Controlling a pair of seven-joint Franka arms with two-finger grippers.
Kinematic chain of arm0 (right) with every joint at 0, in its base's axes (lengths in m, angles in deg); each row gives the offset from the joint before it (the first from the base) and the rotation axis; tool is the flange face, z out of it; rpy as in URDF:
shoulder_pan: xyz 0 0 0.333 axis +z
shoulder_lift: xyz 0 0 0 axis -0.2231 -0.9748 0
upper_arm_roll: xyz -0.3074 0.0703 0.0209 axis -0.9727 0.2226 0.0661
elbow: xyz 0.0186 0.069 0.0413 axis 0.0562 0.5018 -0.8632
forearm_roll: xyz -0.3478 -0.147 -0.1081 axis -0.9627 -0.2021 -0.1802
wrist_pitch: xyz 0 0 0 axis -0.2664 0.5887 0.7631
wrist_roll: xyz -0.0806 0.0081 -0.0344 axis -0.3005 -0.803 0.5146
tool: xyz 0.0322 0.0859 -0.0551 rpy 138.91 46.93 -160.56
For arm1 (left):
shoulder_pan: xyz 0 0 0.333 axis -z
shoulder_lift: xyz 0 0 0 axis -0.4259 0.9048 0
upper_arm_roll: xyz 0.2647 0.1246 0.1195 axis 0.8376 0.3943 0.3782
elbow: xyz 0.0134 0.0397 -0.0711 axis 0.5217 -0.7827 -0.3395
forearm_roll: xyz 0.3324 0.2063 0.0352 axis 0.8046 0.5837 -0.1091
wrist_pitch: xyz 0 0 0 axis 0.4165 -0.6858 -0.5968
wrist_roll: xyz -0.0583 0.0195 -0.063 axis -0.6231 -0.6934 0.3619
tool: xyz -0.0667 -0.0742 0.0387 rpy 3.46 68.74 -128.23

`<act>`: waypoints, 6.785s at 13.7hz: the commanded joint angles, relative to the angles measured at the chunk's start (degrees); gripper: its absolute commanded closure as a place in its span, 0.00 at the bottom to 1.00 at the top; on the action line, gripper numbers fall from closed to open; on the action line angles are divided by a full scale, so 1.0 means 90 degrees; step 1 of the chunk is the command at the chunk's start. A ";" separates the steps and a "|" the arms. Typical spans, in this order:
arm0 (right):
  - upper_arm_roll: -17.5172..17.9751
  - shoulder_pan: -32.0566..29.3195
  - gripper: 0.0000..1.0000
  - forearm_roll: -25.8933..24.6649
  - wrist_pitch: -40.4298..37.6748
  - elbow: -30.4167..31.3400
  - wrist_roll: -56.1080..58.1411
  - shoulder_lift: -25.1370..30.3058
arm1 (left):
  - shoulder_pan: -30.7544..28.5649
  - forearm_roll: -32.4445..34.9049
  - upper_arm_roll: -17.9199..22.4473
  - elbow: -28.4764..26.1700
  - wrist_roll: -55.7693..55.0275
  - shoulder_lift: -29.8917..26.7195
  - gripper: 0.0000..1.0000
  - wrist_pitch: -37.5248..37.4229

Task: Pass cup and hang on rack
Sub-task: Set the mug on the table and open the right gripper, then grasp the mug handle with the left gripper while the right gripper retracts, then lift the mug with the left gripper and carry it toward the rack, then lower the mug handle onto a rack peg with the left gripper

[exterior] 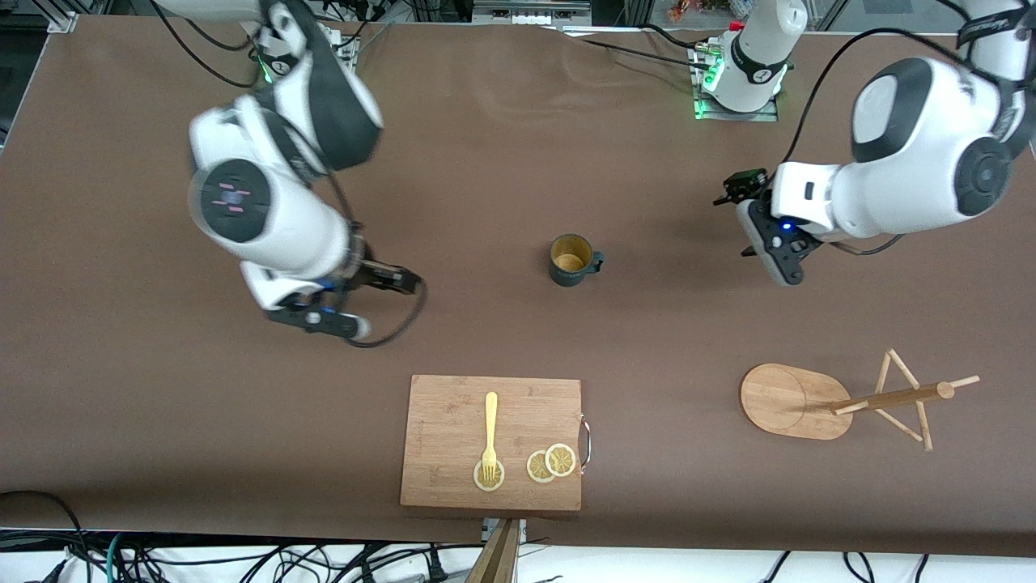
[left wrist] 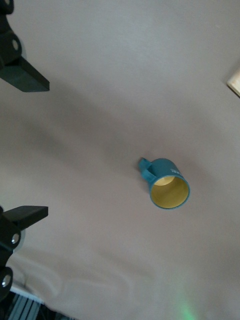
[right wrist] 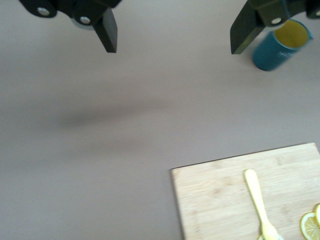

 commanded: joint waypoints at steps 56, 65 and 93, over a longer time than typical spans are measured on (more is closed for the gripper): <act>0.0192 -0.2289 0.00 -0.0884 -0.0490 0.2181 0.2618 0.2720 | -0.3596 -0.6360 -0.0835 -0.2753 0.5932 0.0512 1.00 0.0180; 0.0212 -0.2269 0.00 -0.0884 -0.0431 0.2162 0.2618 0.2711 | -0.4924 -0.5258 -0.0787 -0.1497 0.2106 0.0950 1.00 -0.1158; 0.0202 -0.2279 0.00 -0.0874 -0.0441 0.2162 0.2618 0.2711 | -0.5365 -0.5402 -0.0806 0.3681 -0.3699 0.5149 1.00 -0.2791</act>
